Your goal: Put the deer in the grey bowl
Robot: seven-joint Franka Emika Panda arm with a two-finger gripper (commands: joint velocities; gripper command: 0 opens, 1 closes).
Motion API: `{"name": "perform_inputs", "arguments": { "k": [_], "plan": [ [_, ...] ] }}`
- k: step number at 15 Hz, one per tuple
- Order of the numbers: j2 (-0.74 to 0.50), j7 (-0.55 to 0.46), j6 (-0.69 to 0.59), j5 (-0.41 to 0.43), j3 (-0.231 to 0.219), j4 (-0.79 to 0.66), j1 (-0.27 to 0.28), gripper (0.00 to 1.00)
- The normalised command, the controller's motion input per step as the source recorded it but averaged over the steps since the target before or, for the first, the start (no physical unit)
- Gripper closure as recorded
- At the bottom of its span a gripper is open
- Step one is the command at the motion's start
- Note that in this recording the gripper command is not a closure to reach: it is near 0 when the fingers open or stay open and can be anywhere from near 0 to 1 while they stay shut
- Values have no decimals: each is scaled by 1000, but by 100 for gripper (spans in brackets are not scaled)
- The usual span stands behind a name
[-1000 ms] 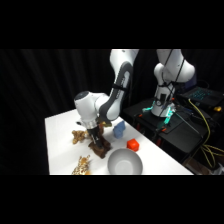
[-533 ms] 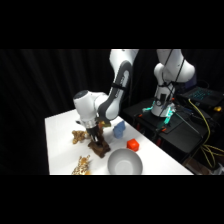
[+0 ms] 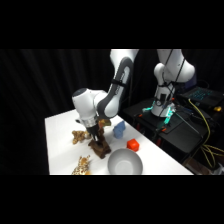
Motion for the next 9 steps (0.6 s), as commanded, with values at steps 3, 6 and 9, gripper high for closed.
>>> {"name": "perform_inputs", "arguments": {
  "k": [3, 6, 9],
  "plan": [
    [-741, 30, -382, 49, -24, -299, 28, 58],
    [-722, 71, -341, -65, -72, -311, 64, 58],
    [-604, 103, -237, -109, -21, -327, 115, 58]
  ]
}}
